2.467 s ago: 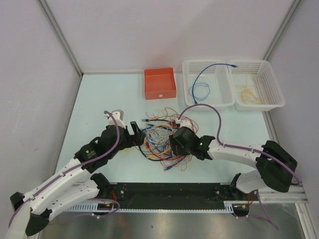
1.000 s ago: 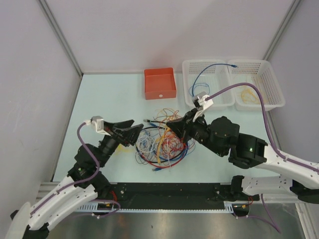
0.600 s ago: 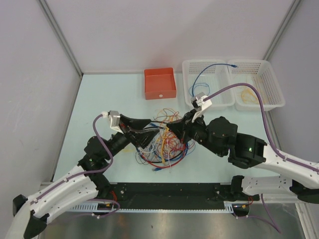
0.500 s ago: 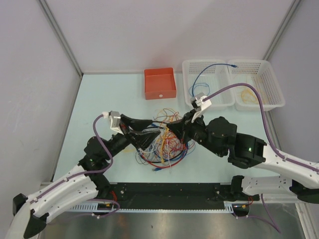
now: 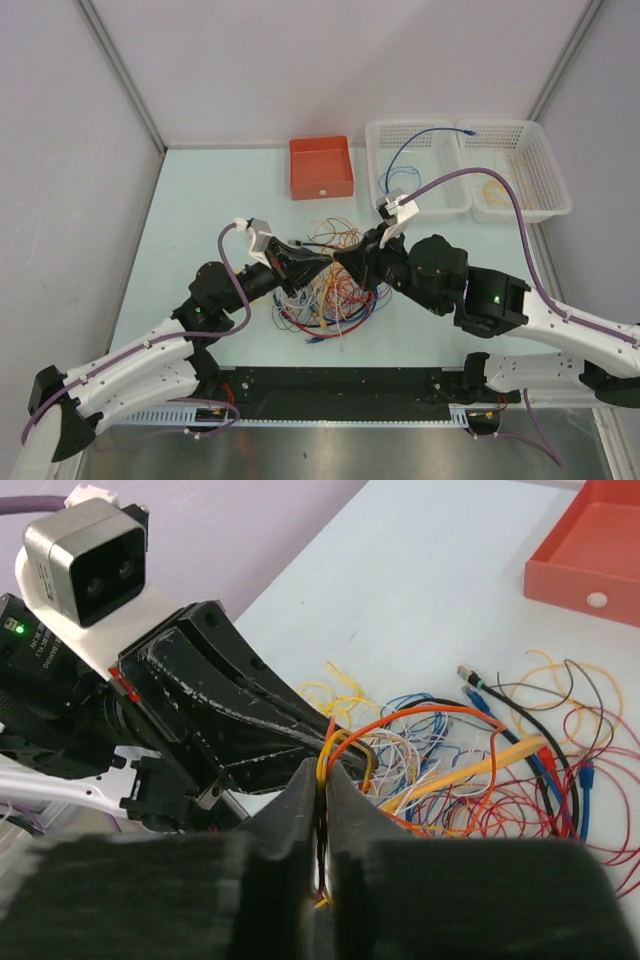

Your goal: Untangle the cables

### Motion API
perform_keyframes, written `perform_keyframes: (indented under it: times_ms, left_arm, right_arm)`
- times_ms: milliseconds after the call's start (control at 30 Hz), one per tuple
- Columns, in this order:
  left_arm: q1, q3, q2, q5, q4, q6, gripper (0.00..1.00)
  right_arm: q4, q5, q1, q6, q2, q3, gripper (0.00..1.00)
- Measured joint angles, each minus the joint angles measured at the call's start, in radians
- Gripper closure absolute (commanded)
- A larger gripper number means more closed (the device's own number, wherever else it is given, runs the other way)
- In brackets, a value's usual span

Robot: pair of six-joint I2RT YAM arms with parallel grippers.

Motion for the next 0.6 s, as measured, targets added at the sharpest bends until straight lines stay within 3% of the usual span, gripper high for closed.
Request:
perform_keyframes:
  times_ms: [33, 133, 167, 367, 600]
  left_arm:
    - [-0.001, 0.007, 0.008, 0.001, -0.008, 0.009, 1.00]
    - [-0.004, 0.066, 0.024, -0.011, -0.070, 0.045, 1.00]
    - [-0.004, 0.098, 0.028, -0.021, -0.101, 0.056, 1.00]
    - [-0.003, 0.418, 0.109, -0.133, -0.354, 0.134, 1.00]
    - [0.000, 0.712, 0.204, -0.205, -0.550, 0.183, 1.00]
  right_arm:
    - [-0.005, 0.000, 0.000, 0.002, 0.000, 0.000, 0.54]
    - [-0.019, 0.009, 0.000, 0.010, -0.003, 0.000, 0.32]
    - [-0.025, 0.014, 0.000, 0.017, -0.006, 0.000, 0.29]
    - [-0.092, 0.092, 0.000, 0.031, -0.047, 0.000, 0.22]
    - [-0.131, 0.161, 0.000, 0.033, -0.102, -0.001, 0.30]
